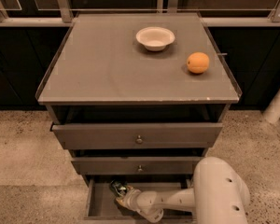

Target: Pick green can from bottom drawer and place on counter

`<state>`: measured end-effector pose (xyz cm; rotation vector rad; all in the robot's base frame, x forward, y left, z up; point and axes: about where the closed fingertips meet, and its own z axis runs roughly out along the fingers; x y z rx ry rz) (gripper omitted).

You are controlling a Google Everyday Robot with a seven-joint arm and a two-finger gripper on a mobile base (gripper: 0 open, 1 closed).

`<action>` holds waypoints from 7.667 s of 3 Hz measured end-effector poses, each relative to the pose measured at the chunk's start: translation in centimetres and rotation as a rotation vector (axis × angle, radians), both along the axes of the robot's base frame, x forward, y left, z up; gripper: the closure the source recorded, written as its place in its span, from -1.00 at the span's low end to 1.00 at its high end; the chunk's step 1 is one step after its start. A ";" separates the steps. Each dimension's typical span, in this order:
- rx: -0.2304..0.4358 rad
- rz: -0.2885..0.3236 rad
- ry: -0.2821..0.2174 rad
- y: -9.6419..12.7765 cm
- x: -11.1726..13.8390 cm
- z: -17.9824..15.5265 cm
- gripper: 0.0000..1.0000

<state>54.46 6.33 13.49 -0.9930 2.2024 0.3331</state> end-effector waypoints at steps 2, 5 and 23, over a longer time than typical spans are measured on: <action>0.034 0.039 -0.008 -1.4 -0.4 1.7 1.00; -0.040 0.246 -0.045 -15.5 2.9 7.2 1.00; -0.345 0.212 -0.086 -14.5 -16.0 36.8 1.00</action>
Offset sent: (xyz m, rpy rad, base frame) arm -0.0134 -0.0482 0.0565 0.1093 -0.0269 0.1245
